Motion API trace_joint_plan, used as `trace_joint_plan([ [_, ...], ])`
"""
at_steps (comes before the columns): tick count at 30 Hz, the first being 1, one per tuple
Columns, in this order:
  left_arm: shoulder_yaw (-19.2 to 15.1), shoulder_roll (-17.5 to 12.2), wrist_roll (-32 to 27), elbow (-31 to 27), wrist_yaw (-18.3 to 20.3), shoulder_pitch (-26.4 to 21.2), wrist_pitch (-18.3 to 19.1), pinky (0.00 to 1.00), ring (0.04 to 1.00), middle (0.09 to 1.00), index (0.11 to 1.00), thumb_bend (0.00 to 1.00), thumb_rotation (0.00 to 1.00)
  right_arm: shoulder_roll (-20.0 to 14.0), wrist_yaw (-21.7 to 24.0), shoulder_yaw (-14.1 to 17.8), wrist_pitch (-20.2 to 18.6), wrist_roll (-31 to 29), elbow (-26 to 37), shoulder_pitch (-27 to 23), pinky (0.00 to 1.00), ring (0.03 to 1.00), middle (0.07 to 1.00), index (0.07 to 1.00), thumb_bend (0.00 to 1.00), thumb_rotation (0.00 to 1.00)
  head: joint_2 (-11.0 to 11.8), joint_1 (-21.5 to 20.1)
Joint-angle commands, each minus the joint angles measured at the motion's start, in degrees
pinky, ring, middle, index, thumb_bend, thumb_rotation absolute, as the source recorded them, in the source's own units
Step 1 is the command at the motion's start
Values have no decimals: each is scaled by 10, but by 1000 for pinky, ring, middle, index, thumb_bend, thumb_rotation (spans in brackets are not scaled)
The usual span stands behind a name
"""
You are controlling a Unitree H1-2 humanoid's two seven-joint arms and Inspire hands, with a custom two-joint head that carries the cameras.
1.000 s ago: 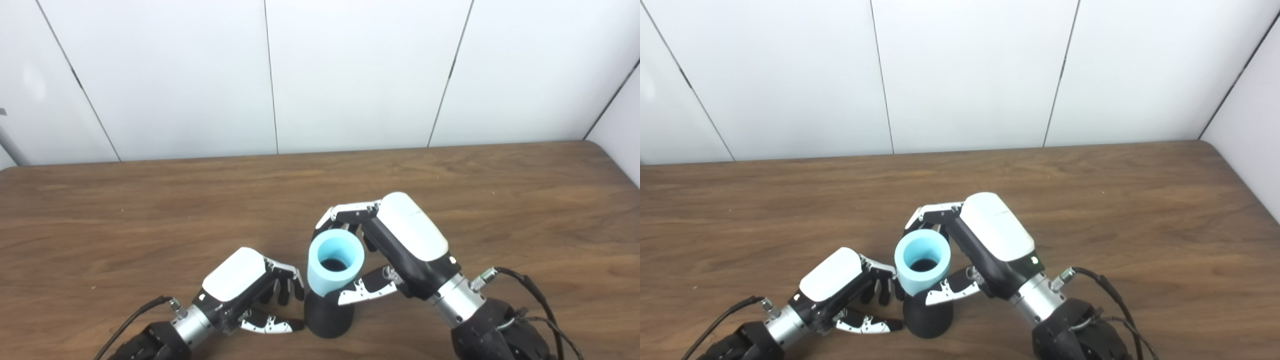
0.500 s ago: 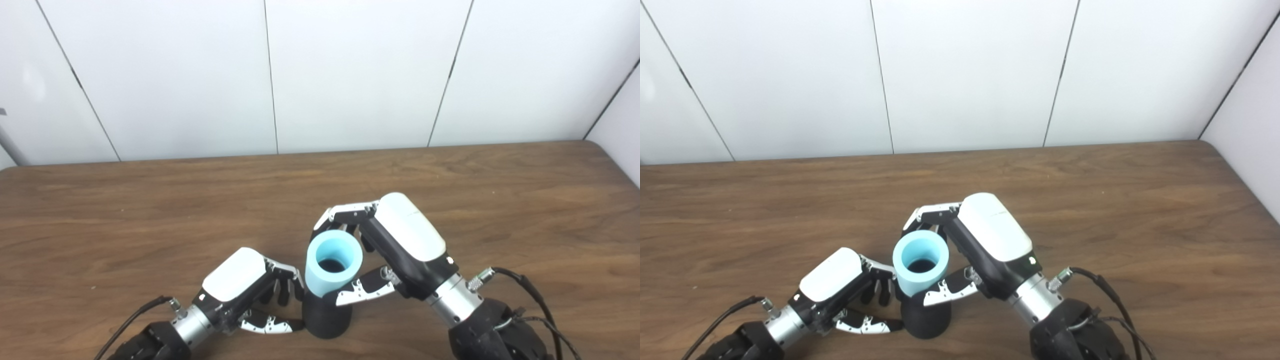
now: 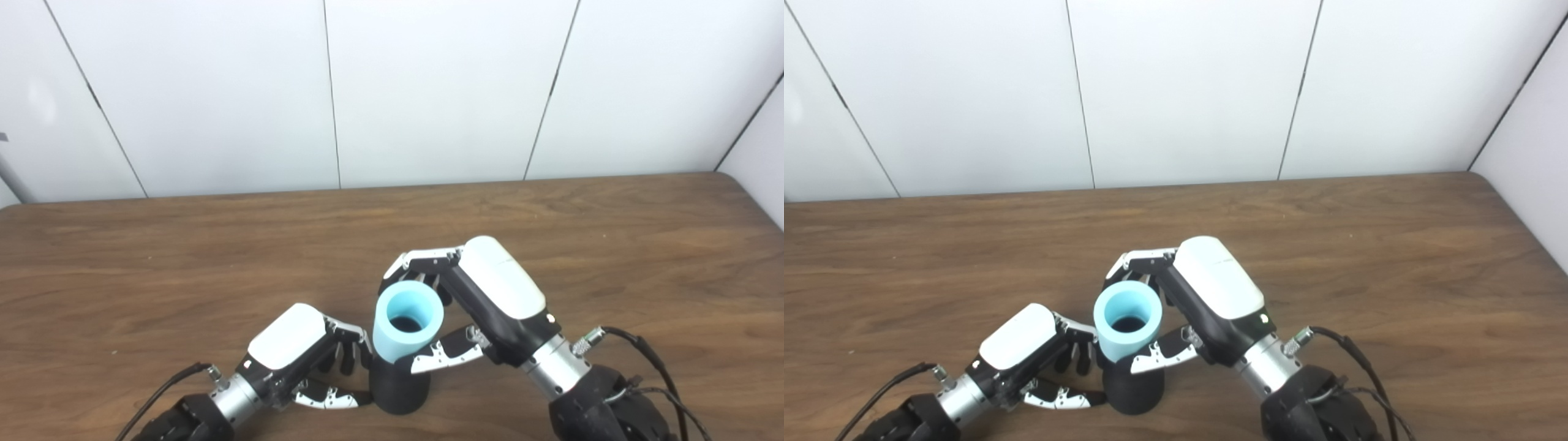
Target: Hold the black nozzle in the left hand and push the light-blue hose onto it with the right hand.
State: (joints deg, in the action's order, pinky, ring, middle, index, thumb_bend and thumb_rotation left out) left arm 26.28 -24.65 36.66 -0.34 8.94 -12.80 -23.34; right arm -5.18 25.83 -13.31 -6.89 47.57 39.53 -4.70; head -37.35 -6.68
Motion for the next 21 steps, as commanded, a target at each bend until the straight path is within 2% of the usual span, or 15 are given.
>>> trace_joint_plan([
  [1, 11, -6, 13, 2, 30, 18, 2, 563, 518, 531, 488, 521, 61, -2, 12, 0, -8, 7, 16, -10, 318, 420, 489, 491, 520, 113, 0, -1],
  [2, 11, -6, 13, 2, 31, 18, 3, 563, 518, 530, 488, 521, 61, -2, 15, 1, -10, 10, 17, -10, 329, 430, 496, 488, 520, 132, 0, -1],
  [3, 12, -6, 13, 2, 33, 18, 5, 565, 520, 532, 488, 521, 61, -2, 18, 1, -11, 12, 18, -10, 337, 437, 502, 501, 755, 144, -1, -1],
  [4, 12, -6, 14, 2, 34, 18, 5, 567, 521, 535, 488, 521, 61, -2, 20, 1, -12, 14, 19, -10, 344, 444, 509, 512, 876, 153, -1, -1],
  [6, 12, -6, 13, 2, 33, 18, 5, 567, 519, 535, 488, 521, 62, -3, 21, 1, -12, 15, 20, -11, 350, 451, 517, 523, 976, 166, -1, -1],
  [21, 12, -5, 16, 1, 35, 17, 7, 569, 520, 532, 488, 521, 62, -4, 31, 2, -13, 17, 23, -15, 358, 463, 528, 533, 1000, 210, 0, 0],
])
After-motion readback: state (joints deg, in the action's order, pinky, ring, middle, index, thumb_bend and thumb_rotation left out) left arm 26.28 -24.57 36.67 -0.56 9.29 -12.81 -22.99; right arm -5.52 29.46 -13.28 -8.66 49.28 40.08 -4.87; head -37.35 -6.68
